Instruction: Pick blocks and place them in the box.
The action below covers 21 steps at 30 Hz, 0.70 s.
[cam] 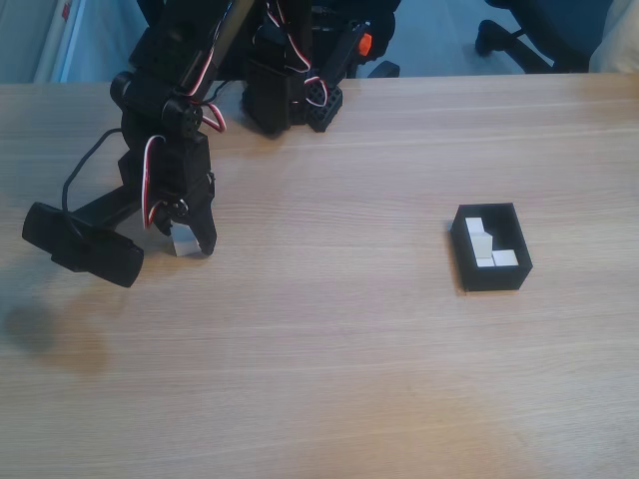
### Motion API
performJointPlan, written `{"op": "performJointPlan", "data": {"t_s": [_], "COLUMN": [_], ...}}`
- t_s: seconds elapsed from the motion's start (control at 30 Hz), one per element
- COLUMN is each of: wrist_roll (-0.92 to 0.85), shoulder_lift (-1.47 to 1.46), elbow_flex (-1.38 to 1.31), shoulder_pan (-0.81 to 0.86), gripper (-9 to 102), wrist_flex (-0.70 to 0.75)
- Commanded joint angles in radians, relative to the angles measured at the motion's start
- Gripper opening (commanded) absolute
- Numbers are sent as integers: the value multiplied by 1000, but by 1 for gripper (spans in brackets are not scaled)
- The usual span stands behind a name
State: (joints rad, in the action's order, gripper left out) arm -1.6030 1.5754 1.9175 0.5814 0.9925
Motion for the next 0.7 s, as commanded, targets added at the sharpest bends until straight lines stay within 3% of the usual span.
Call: {"op": "performJointPlan", "data": {"t_s": [0.0,0.37,0.67], "wrist_roll": [-9,-8,-5], "shoulder_lift": [2,6,20], "elbow_flex": [-51,-41,-29], "shoulder_pan": [12,26,3], "gripper": [20,19,6], "wrist_flex": [-6,5,20]}}
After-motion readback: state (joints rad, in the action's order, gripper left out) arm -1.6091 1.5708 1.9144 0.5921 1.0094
